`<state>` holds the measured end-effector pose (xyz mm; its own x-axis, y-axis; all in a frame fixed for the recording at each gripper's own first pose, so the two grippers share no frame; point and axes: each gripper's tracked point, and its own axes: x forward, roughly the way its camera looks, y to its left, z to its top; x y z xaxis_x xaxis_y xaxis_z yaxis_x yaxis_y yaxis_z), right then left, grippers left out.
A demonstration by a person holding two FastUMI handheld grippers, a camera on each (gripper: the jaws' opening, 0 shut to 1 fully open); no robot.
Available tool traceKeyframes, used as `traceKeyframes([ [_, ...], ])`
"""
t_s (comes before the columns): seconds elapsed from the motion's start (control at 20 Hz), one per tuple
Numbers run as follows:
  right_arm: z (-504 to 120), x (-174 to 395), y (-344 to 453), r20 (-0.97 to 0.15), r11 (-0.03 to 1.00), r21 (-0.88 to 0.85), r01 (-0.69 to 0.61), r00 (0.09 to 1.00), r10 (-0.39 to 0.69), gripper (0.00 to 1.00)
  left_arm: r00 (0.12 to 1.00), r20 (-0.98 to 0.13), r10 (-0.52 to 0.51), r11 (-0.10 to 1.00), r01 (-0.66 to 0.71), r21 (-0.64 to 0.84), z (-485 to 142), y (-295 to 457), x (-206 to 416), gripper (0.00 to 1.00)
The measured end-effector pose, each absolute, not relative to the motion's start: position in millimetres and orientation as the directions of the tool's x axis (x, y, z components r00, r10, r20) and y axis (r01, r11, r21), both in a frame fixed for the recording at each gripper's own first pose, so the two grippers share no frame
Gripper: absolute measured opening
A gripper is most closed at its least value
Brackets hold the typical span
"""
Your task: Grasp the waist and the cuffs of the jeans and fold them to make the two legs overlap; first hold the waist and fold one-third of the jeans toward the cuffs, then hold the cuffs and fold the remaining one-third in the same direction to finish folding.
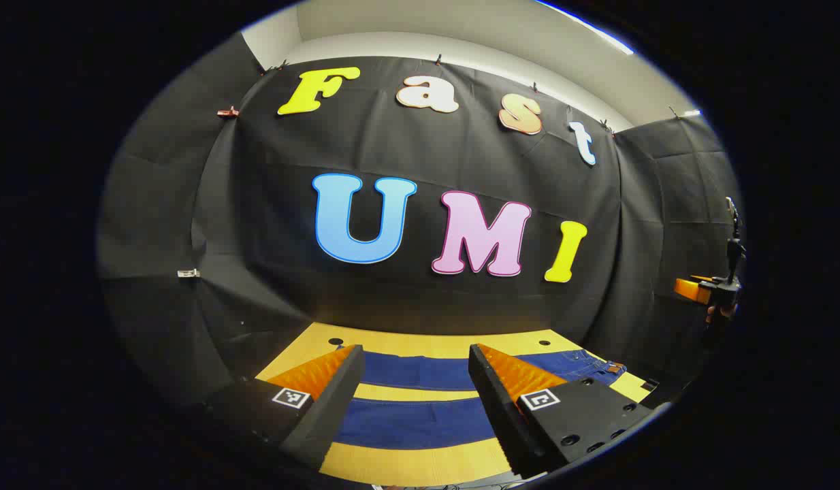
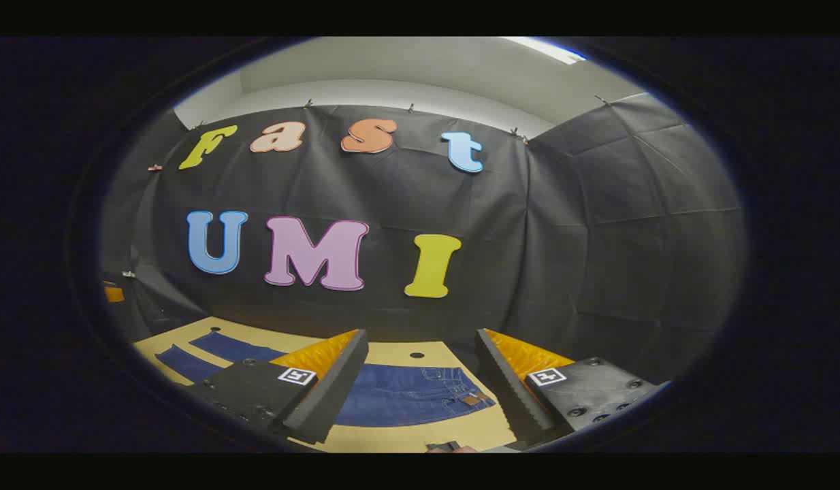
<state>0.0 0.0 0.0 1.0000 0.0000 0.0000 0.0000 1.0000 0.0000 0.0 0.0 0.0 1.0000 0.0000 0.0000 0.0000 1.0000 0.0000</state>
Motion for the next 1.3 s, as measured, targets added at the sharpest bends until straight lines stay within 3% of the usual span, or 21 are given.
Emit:
traceKeyframes([
  [0.85,15,9,-23,0.018,0.996,-0.062,0.057,0.998,-0.056,0.97,1.0,-0.005,-0.016,1.0,0.016,0.006,2,15,-14,0.96],
  [1.3,9,32,-15,-0.01,0.972,-0.221,-0.076,0.997,0.075,0.97,0.986,-0.111,-0.125,0.984,0.138,0.112,-24,38,-13,0.96],
])
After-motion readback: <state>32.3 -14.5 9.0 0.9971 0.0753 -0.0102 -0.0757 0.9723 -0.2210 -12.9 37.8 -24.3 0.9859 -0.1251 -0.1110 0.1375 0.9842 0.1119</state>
